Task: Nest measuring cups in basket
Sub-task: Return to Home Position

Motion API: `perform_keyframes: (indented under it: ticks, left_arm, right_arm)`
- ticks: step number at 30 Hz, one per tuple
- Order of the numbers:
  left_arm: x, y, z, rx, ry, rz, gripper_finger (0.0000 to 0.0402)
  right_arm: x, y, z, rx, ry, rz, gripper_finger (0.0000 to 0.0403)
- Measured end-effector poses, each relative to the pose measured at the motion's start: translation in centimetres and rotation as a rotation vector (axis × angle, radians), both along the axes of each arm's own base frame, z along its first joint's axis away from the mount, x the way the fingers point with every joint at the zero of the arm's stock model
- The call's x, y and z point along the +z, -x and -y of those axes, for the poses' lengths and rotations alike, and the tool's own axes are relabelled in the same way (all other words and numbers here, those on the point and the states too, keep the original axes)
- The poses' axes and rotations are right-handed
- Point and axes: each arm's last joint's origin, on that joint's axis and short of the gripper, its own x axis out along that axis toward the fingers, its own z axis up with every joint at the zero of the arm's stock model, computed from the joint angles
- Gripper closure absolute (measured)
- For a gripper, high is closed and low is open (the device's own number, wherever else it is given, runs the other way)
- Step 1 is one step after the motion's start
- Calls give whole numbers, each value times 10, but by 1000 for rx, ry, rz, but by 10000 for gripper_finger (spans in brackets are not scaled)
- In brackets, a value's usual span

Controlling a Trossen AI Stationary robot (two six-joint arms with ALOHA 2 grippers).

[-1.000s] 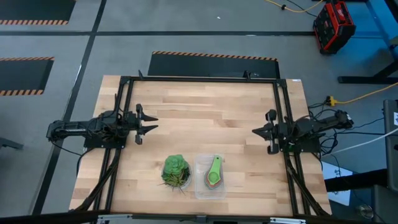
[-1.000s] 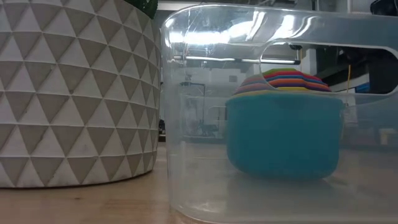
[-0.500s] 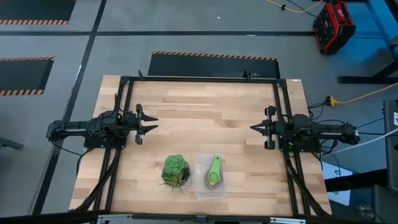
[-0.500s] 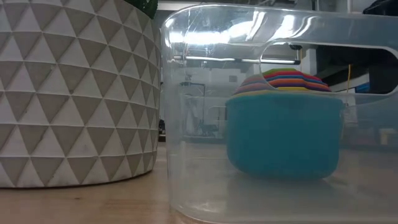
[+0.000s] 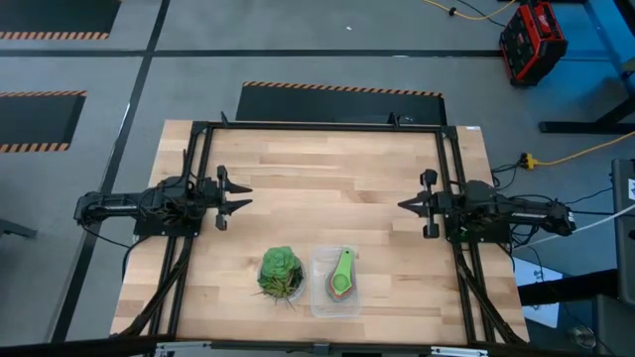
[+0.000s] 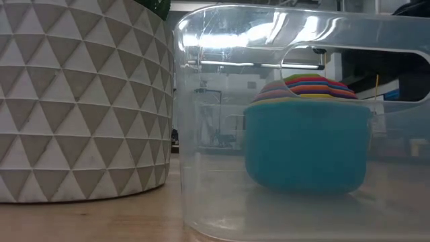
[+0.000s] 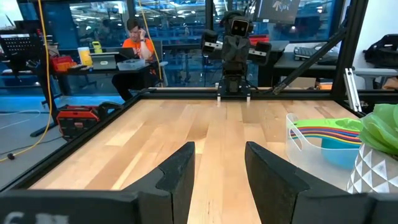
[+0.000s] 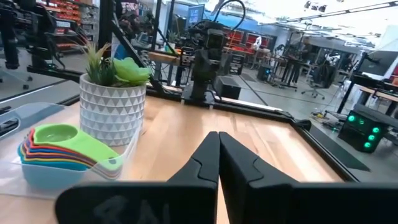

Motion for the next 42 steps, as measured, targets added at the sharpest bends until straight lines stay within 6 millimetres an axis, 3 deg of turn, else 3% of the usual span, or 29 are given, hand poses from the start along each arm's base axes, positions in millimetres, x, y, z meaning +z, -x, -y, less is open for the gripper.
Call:
perform_keyframes:
  ticks: [42]
  left_arm:
    - [0,0,0,0,0,0,266]
  right_arm:
    - [-1,0,1,-52,5,-7,393]
